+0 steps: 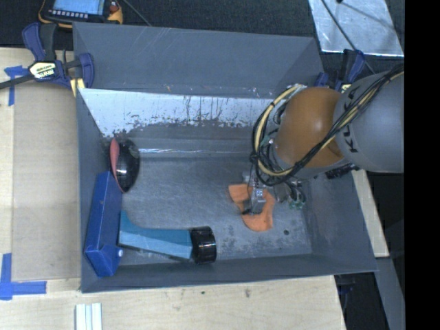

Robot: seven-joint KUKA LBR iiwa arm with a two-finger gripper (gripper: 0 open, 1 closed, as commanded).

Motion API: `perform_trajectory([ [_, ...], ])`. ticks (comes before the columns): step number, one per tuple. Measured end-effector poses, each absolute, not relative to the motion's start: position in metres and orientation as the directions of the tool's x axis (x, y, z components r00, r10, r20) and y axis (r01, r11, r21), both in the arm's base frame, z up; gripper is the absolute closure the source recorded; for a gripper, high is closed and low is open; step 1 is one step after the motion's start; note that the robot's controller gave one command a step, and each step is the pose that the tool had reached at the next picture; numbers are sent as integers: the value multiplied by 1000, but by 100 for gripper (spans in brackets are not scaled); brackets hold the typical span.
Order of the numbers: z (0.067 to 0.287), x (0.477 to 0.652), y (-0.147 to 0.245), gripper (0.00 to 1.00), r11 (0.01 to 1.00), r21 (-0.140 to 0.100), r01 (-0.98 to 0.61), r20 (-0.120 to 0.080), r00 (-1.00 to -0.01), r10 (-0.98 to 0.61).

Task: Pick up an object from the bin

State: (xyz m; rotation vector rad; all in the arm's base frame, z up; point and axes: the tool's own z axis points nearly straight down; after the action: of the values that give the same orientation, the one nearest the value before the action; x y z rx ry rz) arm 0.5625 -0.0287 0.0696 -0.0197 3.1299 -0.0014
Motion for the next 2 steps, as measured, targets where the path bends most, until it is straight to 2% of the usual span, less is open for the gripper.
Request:
perform_trajectory([
  [2,77,562,-29,100,1000,0,-13,-5,-1000,-13],
])
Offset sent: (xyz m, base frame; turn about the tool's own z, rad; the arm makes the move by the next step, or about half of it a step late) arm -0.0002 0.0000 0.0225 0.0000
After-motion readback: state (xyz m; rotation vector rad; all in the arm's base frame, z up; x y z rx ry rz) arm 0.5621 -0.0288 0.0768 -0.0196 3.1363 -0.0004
